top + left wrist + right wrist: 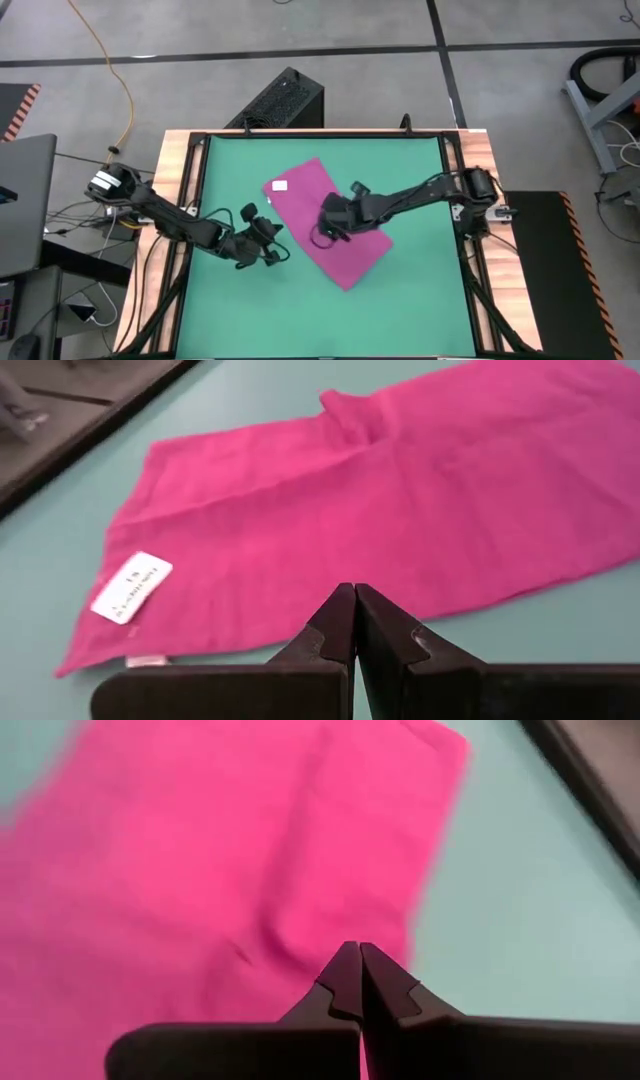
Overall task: Roll towel
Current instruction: Fold the violet towel
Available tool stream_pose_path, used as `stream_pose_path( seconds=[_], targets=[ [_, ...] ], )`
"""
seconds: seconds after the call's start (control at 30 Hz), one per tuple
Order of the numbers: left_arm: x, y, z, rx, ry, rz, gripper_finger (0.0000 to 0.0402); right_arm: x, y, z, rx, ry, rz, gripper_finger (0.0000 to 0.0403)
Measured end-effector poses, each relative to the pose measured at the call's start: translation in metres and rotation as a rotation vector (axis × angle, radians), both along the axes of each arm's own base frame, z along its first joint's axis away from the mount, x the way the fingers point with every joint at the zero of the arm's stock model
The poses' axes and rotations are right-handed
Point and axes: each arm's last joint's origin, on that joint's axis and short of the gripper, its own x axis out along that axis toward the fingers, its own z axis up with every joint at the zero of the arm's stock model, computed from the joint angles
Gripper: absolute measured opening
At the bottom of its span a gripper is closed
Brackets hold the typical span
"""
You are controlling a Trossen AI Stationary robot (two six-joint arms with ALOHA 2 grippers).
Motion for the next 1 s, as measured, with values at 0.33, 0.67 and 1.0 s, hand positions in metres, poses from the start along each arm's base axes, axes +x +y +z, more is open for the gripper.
stream_pose_path(
  seconds=[0.33,0.67,1.0],
  targets=[
    [0.003,-0.006,0.003,-0.073,-0.099,-0.126,0.0000,-0.074,0.051,-0.055,0.019,0.052,-0.092,0.0011],
    [0.003,-0.008,0.003,-0.139,-0.099,-0.164,0.0000,-0.082,0.092,-0.070,0.206,-0.107,-0.086,0.0011],
    [0.003,-0.011,0.002,-0.158,-0.062,-0.267,0.0006,-0.033,0.108,-0.033,0.223,-0.419,0.246,0.0011]
  ],
)
